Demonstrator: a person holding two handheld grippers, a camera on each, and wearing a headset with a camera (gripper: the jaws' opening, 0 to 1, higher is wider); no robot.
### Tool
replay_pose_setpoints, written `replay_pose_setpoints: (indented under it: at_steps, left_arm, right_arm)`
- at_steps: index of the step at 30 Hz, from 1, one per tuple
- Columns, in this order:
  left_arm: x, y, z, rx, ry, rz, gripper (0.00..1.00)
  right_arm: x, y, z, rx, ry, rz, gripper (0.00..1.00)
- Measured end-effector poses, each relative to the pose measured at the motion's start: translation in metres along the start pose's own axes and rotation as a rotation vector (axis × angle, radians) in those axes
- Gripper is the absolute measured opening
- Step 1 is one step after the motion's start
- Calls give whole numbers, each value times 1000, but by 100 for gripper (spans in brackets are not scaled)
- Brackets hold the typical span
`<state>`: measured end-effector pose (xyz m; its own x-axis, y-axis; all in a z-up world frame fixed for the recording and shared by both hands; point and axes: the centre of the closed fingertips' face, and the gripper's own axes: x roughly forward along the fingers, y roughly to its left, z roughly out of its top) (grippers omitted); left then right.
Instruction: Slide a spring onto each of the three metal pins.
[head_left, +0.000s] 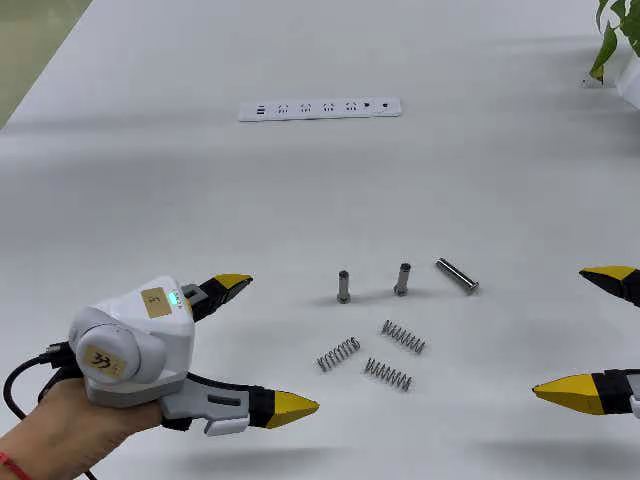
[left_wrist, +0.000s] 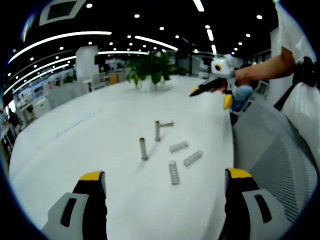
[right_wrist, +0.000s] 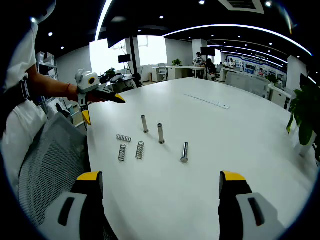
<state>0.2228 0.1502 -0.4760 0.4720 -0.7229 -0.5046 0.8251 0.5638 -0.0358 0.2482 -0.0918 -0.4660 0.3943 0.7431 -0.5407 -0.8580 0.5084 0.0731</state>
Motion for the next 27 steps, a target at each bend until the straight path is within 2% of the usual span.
replay_pose_setpoints:
  at_steps: [27]
  left_arm:
    - [3,-1,-1,-8,-1,-11,100]
  right_arm:
    - [3,-3,1,-3,16,9,97]
